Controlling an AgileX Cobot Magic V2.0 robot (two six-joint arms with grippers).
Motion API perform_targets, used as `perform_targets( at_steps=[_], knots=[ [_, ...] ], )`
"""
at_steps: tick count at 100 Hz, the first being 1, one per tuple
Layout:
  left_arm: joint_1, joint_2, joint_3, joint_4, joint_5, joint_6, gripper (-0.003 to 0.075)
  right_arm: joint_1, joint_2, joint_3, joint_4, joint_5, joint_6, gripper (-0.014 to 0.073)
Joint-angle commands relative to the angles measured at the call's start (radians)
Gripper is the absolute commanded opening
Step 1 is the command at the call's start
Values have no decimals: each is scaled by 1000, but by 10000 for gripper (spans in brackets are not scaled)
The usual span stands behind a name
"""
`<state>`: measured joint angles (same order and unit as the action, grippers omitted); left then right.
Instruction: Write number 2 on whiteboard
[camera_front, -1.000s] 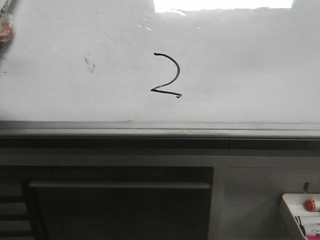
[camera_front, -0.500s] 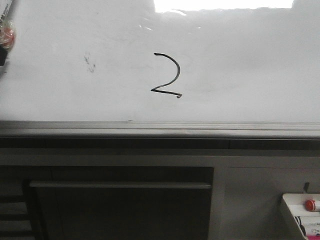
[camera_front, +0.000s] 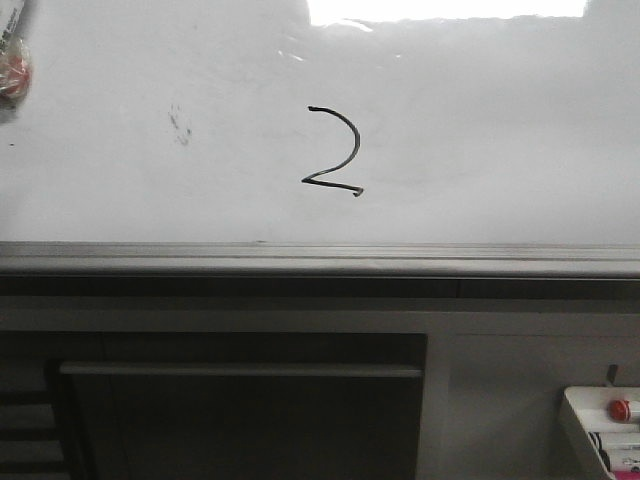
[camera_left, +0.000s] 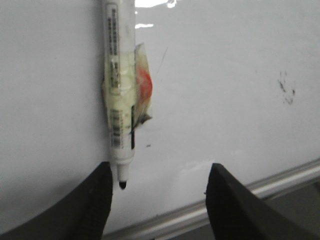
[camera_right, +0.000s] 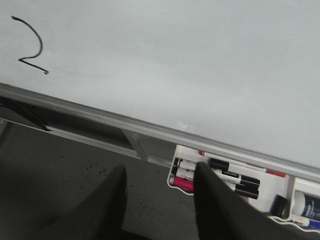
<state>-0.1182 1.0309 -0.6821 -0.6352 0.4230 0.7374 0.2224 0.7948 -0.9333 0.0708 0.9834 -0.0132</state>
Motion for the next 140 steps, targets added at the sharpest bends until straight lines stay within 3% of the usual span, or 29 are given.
perform_targets(
  at_steps=[1,13,37,53,69,87,108,140],
  knots=[
    [50,-48,-67,142,89,-173,389,-6,-25,-9,-60,-39,53,269],
    [93,-91,-125,383,219,-387,389,-6,-77,46,-121,-56,123,269],
    [95,-294,-56,397,144,-414,344,-6,-248,162,-144,-187,201,232],
    [95,-464,53,397,20,-414,293,-6,-356,222,-159,-261,201,125],
    [95,-578,146,365,-60,-414,196,-6,-452,275,-226,-301,201,-74],
    [95,-639,234,336,-174,-414,-18,-6,-485,306,-280,-270,199,-72],
    [95,-643,246,266,-132,-414,-18,-6,-485,310,-280,-143,199,-72],
    [95,-643,246,266,-135,-414,-18,-6,-485,310,-280,-135,199,-72]
  ],
)
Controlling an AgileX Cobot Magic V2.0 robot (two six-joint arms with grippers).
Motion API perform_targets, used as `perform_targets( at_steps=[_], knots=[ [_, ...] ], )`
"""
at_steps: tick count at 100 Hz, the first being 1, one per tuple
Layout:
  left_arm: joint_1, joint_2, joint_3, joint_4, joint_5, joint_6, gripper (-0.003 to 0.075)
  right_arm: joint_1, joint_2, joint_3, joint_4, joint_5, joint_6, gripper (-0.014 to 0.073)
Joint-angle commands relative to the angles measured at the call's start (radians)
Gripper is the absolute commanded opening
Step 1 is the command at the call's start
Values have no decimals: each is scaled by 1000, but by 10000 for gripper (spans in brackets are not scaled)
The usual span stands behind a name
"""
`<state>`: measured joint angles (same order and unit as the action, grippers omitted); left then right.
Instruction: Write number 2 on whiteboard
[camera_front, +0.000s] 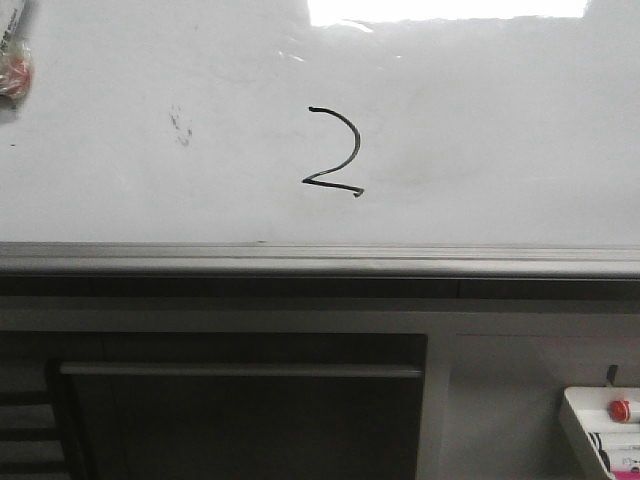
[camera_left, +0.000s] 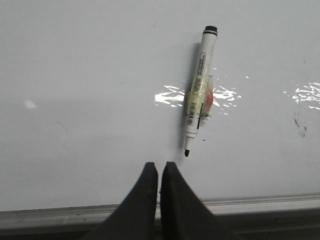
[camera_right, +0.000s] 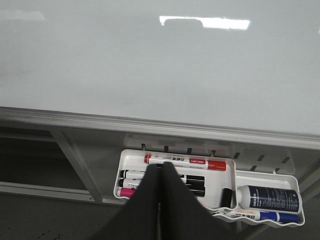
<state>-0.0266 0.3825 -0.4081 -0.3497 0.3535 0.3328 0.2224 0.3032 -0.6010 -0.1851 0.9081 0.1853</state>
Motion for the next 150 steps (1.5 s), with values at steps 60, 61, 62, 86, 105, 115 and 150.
perform_targets(
  at_steps=[60,61,62,86,105,115,150],
  knots=[
    [-71,-348,258,105,-245,-83,-19,-6,6,-22,-24,-59,1,-72],
    [-69,-351,262,124,-248,-105,-19,-6,6,-22,-24,-59,1,-72],
    [-70,-354,271,147,-253,-131,-19,-6,6,-22,-24,-59,1,-72],
    [-59,-415,444,350,-435,-368,-19,-6,6,-22,-24,-59,1,-72],
    [-46,-415,443,343,-314,-366,-18,-6,6,-22,-24,-57,1,-72],
    [-46,-415,443,343,-309,-366,-18,-6,6,-22,-24,-57,1,-72],
    [-46,-415,443,343,-309,-366,-18,-6,6,-22,-24,-57,1,-72]
  ],
)
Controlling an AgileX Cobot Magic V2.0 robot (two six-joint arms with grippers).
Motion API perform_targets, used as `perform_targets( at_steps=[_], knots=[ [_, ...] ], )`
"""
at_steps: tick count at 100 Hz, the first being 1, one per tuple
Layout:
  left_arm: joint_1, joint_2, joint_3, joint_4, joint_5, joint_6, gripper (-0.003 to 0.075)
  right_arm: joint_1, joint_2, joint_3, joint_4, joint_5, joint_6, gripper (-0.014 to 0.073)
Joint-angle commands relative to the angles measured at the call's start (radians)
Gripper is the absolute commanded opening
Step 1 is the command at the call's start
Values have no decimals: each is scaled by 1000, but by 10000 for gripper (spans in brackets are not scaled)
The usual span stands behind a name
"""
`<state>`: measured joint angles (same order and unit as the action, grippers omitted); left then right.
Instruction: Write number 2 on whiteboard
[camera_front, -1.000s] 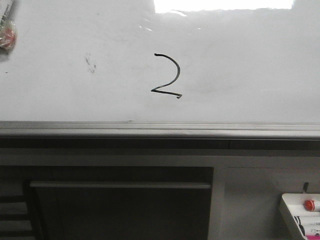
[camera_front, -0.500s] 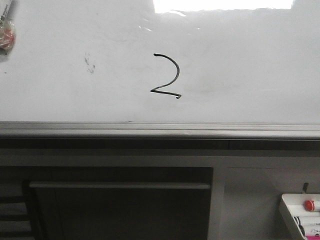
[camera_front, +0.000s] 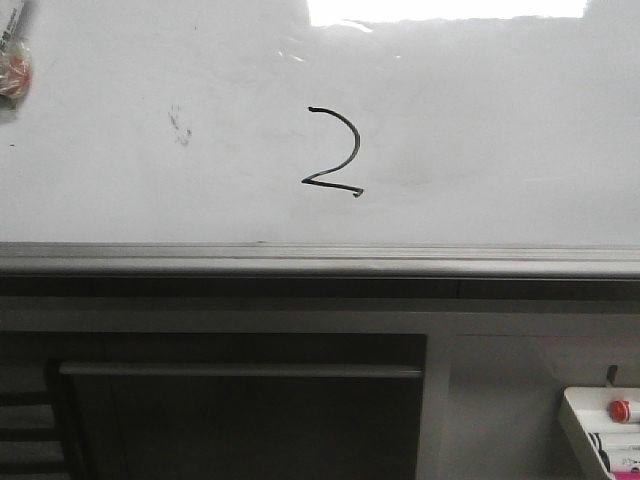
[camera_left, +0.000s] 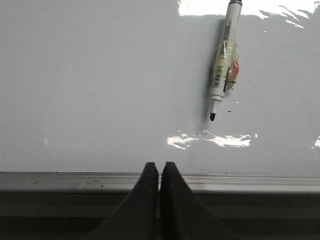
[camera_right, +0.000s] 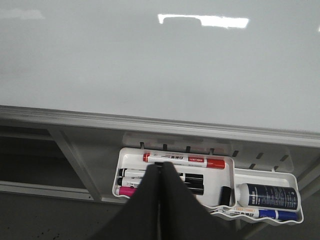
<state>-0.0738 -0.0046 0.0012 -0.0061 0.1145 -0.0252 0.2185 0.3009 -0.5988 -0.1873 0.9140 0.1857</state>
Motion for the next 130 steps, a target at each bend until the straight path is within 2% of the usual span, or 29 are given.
perform_targets(
  at_steps=[1,23,36,50,60,90,96,101,130],
  knots=[
    [1,-28,34,0,-70,-8,-18,-2,9,-25,-22,-63,1,-72],
    [1,-28,34,0,-70,-8,-18,-2,-13,-16,-40,-81,1,-72],
    [1,-28,34,0,-70,-8,-18,-85,-90,46,-38,-155,6,-72],
    [1,-28,34,0,-70,-8,-18,-194,-186,209,37,-454,9,-72],
    [1,-28,34,0,-70,-8,-18,-231,-227,343,71,-668,9,-72],
    [1,-28,34,0,-70,-8,-18,-234,-332,647,101,-1043,9,-72],
    [1,-26,34,0,-70,-8,-18,-234,-327,630,109,-988,9,-72],
    [1,-26,34,0,-70,-8,-18,-234,-329,641,111,-1034,9,-72],
    [1,-26,34,0,-70,-8,-18,-234,-327,639,126,-1044,9,-72]
  ],
)
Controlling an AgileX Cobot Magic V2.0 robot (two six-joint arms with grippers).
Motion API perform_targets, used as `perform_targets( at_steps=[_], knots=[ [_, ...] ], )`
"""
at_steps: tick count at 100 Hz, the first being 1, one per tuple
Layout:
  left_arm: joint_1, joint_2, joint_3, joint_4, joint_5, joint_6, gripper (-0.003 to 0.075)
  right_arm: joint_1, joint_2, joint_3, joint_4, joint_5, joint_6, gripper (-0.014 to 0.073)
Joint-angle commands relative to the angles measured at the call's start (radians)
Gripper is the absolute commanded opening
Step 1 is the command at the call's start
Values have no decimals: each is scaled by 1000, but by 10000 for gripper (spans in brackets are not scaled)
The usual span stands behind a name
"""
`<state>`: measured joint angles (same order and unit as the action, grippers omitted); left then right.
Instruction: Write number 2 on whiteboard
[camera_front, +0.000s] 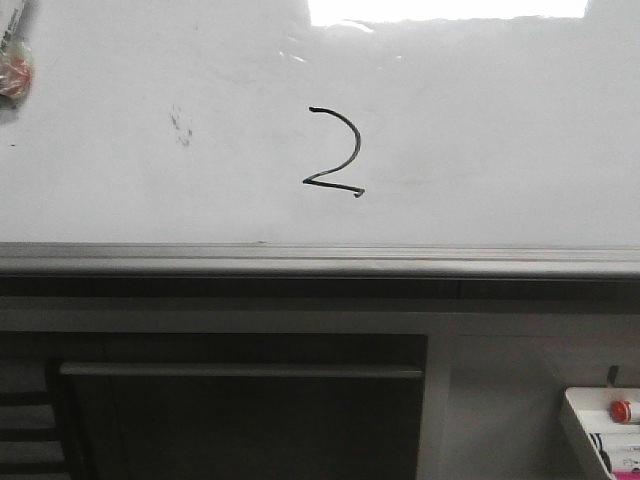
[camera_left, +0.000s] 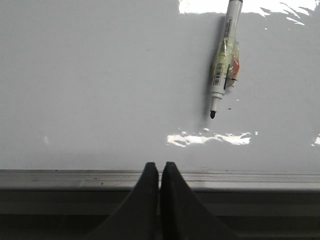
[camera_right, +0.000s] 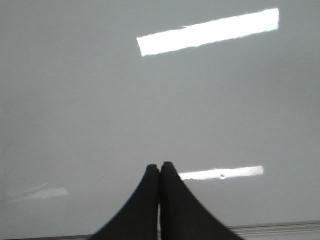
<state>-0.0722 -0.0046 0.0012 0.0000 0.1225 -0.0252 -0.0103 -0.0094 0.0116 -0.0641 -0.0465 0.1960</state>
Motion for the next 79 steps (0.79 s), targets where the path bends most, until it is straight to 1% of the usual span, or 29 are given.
perform_targets(
  at_steps=[1,10,24,79],
  knots=[
    [-1,-26,34,-6,-78,-8,-18,-5,-17,28,2,-84,-2,-72],
    [-1,-26,34,-6,-78,-8,-18,-5,-17,28,0,-76,-7,-72],
    [-1,-26,34,-6,-78,-8,-18,-5,-17,28,3,-53,-73,-72],
    [-1,-26,34,-6,-78,-8,-18,-5,-17,28,9,-47,-74,-72]
  ],
)
